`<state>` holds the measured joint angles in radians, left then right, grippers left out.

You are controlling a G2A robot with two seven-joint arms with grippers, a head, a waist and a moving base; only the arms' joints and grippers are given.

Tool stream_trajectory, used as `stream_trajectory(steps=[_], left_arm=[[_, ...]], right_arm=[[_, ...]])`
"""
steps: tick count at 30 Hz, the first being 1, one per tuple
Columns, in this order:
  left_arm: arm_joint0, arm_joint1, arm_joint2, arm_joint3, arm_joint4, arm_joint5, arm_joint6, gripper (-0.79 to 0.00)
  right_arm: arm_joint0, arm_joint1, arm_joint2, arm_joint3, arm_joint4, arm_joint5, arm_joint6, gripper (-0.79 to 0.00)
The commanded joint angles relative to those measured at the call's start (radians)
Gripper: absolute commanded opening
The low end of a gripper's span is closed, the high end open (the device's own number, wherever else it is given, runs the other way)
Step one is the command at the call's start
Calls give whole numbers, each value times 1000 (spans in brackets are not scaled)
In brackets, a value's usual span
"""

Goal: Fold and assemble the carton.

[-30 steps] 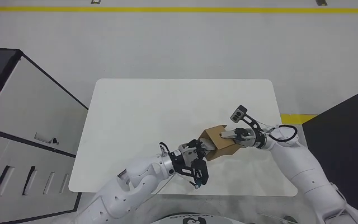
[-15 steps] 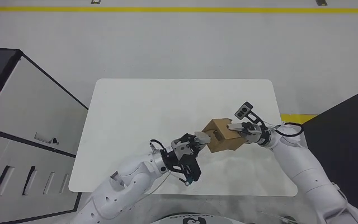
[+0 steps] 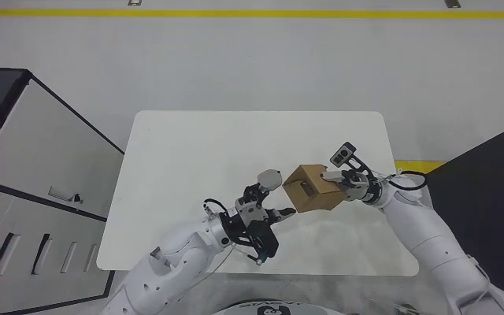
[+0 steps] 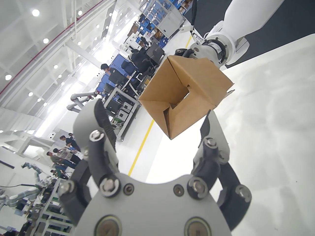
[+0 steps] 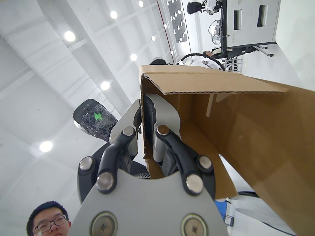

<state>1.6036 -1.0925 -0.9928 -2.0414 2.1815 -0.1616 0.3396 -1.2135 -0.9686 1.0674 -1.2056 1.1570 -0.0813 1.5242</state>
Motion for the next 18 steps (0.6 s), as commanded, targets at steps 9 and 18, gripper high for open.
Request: stream_trajectory(steps=[9,18], left_arm=[[37,11,-29,-28,-34,-33,55,0],[57,14,-63,-17,-95,-46,21,0]], right_arm=[[-3,6,-32,-35,40,-47,12,-785],[26,25,-26,-9,-17,-185,12,-785]])
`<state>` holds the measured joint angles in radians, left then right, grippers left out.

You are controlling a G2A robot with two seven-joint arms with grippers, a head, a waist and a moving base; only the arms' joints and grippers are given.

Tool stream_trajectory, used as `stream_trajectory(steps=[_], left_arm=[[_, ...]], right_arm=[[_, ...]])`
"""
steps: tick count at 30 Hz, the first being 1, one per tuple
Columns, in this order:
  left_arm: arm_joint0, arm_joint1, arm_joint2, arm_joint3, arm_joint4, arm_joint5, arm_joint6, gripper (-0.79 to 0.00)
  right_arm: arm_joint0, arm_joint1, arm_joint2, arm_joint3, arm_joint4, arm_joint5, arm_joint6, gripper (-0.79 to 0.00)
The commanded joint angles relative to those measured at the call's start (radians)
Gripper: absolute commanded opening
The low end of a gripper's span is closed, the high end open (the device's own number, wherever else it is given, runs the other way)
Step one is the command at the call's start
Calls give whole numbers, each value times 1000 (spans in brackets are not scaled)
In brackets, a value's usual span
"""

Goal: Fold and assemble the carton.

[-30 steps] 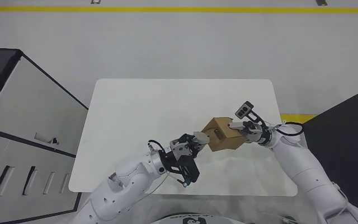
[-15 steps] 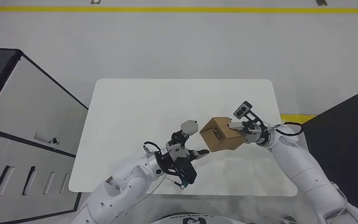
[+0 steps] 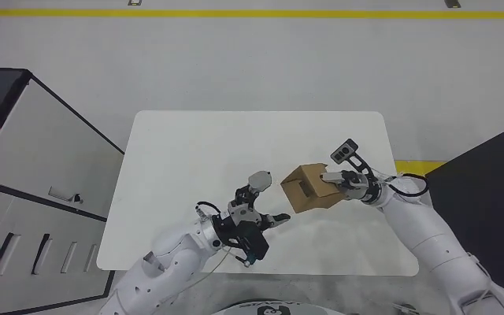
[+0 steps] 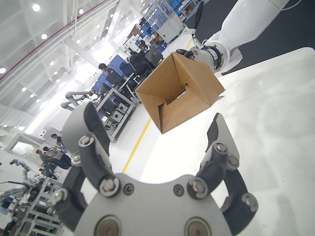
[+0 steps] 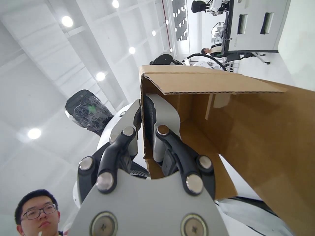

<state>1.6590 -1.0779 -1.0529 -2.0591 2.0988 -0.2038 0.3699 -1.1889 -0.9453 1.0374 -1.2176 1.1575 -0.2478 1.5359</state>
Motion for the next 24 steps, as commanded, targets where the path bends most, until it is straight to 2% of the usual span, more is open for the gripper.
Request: stream_trajectory(steps=[1,4,12,16,17,22,24], left_arm=[[2,0,-8,3,-24,-11,-25,0],[1,-1,-19,3,-65,-29,-69,0],[-3,-2,-26,9,-75,-25,-86,0],[-10,-2,-68,35,-256,-117,-117,0],[-12,1,-89,43,-300,-152,-126,0],[-3,8,-155,64,-473,-279,-181,0],[-12,11,-172,60,-493,-314,-206,0]], right_arm=[[1,4,8,-1,-27,-31,0,-785],[3,11,48,-19,-105,-74,-38,-785],[3,11,48,-19,-105,-74,-38,-785],[12,25,94,-95,-313,-161,-131,-785],[15,33,114,-128,-427,-183,-167,-785],[3,53,154,-292,-801,-175,-305,-785],[0,57,156,-339,-924,-174,-336,-785]])
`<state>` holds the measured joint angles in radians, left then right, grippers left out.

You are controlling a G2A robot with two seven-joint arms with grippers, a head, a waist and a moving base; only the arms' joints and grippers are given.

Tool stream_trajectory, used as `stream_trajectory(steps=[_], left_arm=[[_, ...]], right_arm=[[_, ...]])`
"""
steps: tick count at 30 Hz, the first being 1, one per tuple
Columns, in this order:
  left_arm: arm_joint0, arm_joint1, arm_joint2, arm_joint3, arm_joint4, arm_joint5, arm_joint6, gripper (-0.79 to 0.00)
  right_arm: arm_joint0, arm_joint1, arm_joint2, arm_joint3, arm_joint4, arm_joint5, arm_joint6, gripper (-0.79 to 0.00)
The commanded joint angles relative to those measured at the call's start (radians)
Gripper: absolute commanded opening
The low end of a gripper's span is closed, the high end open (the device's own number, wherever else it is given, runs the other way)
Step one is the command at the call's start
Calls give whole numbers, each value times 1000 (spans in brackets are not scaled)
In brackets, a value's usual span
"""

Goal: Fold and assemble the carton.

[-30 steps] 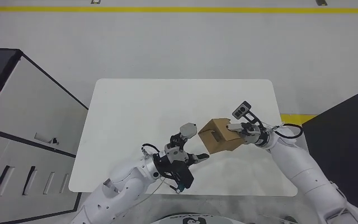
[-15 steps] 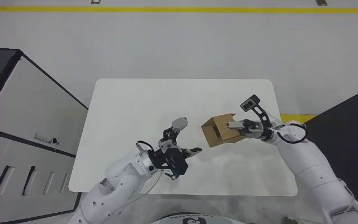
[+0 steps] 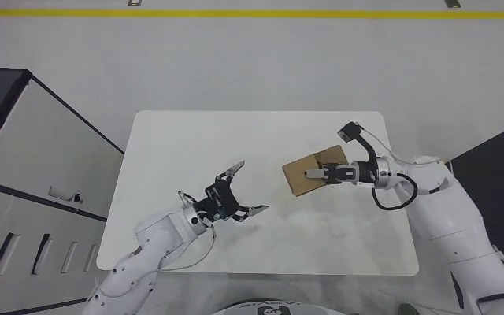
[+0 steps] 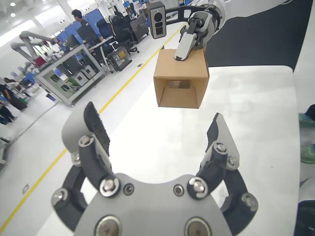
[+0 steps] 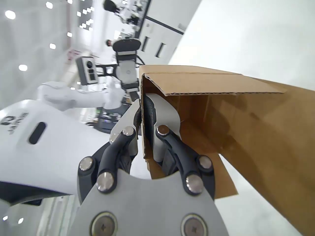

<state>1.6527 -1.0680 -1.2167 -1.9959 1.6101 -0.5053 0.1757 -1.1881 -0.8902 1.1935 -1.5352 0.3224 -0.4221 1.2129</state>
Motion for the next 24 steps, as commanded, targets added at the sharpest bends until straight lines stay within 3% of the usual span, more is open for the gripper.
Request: stream_trajectory(steps=[1,7,9,13,19,24], left_arm=[[-9,2,-12,-9,4,-6,-13,0],[-8,1,-11,-5,-4,-7,-14,0],[-10,0,-21,31,-114,-51,-14,0],[-32,9,-73,105,-277,-191,-101,0],[-50,19,-128,149,-415,-298,-134,0],[-62,24,-135,177,-444,-367,-134,0]], right_arm=[[-3,3,1,-36,-146,8,-34,-785],[-3,3,1,-36,-146,8,-34,-785],[-3,3,1,-36,-146,8,-34,-785],[8,7,-14,-118,-351,-27,-54,-785],[55,1,-106,-268,-756,26,-64,-785],[104,-20,-237,-304,-963,24,-60,-785]])
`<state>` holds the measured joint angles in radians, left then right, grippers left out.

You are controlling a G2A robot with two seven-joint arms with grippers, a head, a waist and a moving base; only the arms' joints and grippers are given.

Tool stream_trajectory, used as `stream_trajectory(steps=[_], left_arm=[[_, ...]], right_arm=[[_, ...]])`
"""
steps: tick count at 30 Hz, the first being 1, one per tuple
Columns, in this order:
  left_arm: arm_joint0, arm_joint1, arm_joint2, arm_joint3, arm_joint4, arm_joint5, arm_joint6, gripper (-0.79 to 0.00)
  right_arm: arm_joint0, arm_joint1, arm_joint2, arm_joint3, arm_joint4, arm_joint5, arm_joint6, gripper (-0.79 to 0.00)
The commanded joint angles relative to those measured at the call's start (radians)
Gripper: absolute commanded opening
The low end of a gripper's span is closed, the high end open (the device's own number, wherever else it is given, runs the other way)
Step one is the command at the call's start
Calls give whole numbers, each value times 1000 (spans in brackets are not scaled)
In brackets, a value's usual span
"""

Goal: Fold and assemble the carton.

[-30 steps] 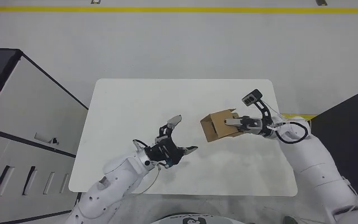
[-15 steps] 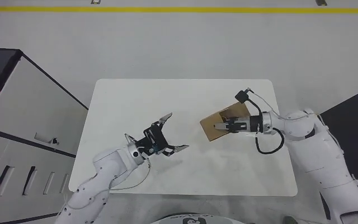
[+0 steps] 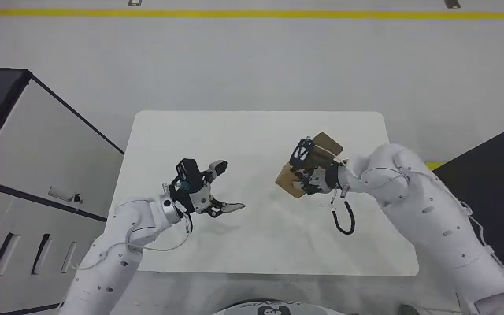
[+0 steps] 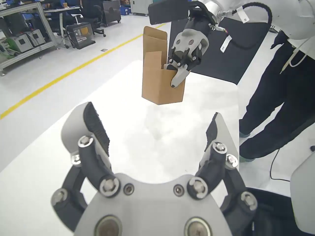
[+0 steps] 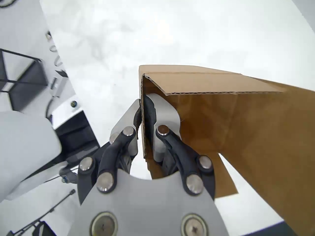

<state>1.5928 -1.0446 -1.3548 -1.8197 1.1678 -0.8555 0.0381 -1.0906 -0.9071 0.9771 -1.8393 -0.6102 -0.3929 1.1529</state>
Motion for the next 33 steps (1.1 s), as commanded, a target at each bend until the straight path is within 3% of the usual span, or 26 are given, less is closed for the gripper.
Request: stream_trajectory(steps=[1,12,18,25,33], left_arm=[[-6,1,7,1,0,-32,9,0],[-14,3,-7,29,-1,-18,8,0],[-31,15,-61,100,60,-113,88,0],[-40,25,-76,152,201,-157,238,0],[-42,28,-79,159,233,-145,244,0]], right_arm=[[15,-7,-42,3,-55,-9,-2,-785],[14,-8,-65,1,-114,-27,-1,-785],[58,-27,-151,17,-178,-110,-7,-785],[125,-63,-266,44,-238,-153,-9,-785],[125,-63,-266,44,-238,-153,-9,-785]])
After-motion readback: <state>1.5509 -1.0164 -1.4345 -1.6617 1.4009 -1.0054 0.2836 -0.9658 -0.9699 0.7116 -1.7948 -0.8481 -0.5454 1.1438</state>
